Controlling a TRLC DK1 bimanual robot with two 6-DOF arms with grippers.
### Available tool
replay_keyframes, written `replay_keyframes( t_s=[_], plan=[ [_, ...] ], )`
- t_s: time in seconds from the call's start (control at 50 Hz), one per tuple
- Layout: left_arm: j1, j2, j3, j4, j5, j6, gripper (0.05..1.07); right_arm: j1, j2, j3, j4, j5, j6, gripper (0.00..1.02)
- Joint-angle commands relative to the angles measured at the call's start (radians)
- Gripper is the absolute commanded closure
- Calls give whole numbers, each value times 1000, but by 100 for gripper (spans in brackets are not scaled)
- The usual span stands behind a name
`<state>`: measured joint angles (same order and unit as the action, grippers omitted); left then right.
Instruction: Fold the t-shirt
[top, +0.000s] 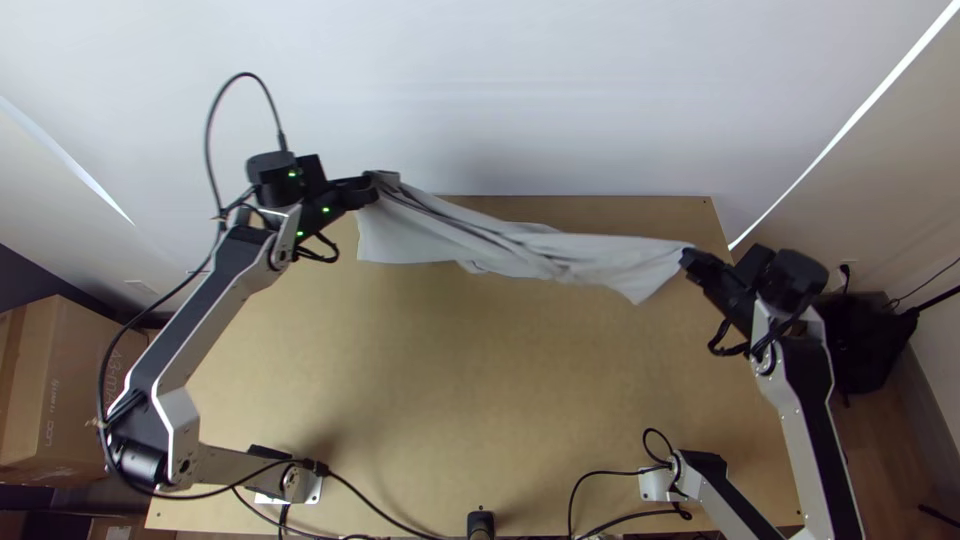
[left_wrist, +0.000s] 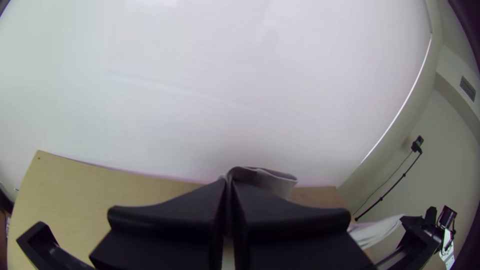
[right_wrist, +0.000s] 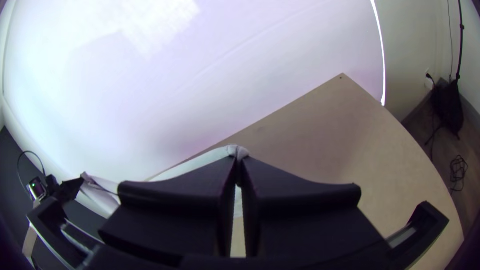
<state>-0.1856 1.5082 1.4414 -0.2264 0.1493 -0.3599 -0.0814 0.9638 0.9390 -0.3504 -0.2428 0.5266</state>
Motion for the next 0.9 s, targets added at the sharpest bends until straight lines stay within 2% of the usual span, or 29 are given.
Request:
replay_keyframes(
  t_s=[0.0, 0.12, 0.28, 0.48, 0.62, 0.74, 0.76, 0.78, 0.8, 0.86, 0.88],
  plan=[
    [38, -91, -16, -30, 1, -17, 105, -18, 66, 119, -24, 27, 9, 100],
    [51, -149, -84, -56, 4, -2, 105, -8, 84, 150, -50, 46, 10, 100],
    [37, -210, -277, -64, 12, 30, 105, -4, 73, 87, -94, 48, 9, 100],
    [-92, -255, -576, -68, 33, 122, 105, -12, 49, -23, -130, 50, -14, 100],
    [-189, -255, -702, -70, 33, 136, 105, 3, 67, -72, -188, 50, -59, 100],
    [-236, -256, -751, -70, 36, 133, 104, 15, 84, -105, -203, 68, -65, 100],
    [-241, -258, -753, -73, 38, 133, 102, 17, 89, -108, -205, 74, -65, 100],
    [-242, -261, -751, -83, 39, 130, 95, 17, 92, -109, -206, 76, -66, 100],
    [-242, -264, -747, -97, 42, 125, 84, 19, 98, -109, -213, 76, -66, 100],
    [-241, -276, -737, -157, 76, 114, 34, 19, 105, -111, -216, 77, -65, 100],
    [-241, -281, -736, -174, 99, 118, 20, 19, 105, -111, -216, 80, -65, 100]
  ],
)
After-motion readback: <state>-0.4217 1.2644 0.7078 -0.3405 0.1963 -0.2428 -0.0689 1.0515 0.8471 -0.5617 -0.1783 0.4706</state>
